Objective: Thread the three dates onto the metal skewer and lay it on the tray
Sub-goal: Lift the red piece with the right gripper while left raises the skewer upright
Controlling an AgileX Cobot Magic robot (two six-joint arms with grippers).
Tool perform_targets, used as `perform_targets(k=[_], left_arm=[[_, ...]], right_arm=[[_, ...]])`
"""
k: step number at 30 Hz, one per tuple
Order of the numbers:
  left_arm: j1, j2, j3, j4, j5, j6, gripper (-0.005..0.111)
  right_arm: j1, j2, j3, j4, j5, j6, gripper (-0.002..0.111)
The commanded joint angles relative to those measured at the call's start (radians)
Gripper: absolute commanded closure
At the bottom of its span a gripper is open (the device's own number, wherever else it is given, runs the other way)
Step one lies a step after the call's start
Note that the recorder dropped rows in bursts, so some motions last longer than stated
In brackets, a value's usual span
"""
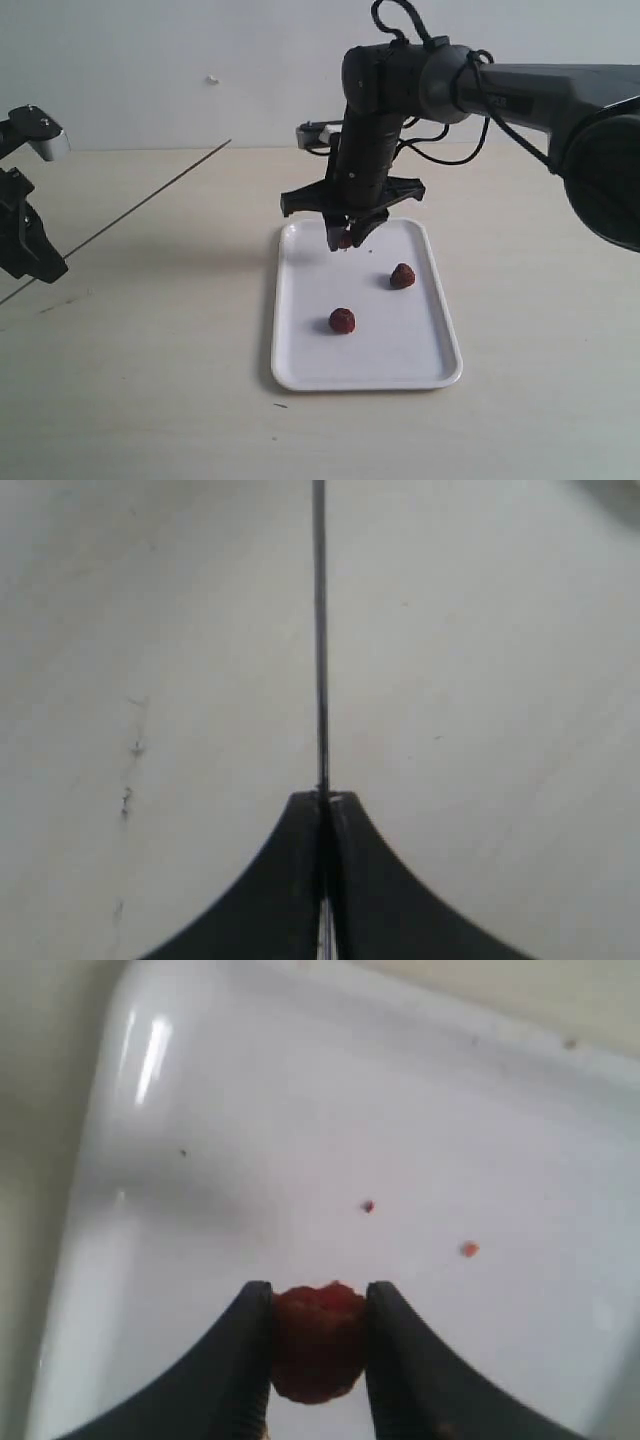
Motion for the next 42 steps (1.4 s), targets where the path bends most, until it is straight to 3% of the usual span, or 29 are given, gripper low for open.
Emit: perform_targets(k=[1, 9, 16, 24, 29, 42], left_arm=[[0.003, 0.003, -0.009, -0.023, -0.014, 0.004, 0.107], [0.003, 0.004, -0.009, -0.061, -0.033, 0.03, 0.107], [0.001, 0.005, -0.009, -0.217, -0.029, 0.082, 0.107], [-0.11, 0.046, -0.009, -0.294, -0.017, 0.076, 0.107], [-0.181, 0.108, -0.009, -0.316, -0.102, 0.066, 0.107], [-0.214, 0.199, -0.039, -0.46, -0.015, -0.005, 0.107]], right_arm=[[-0.035, -0.031, -0.023, 0.0, -0.011, 0.014, 0.078], [-0.081, -0.05, -0.023, -0.002, -0.01, 0.014, 0.078], [-0.123, -0.062, -0.023, -0.005, -0.099, 0.014, 0.078], [-0.185, -0.075, -0.023, 0.001, -0.229, 0.081, 0.078], [-0.189, -0.075, -0.023, 0.017, -0.279, 0.085, 0.078], [-0.189, -0.075, -0.023, 0.092, -0.377, 0.086, 0.078]])
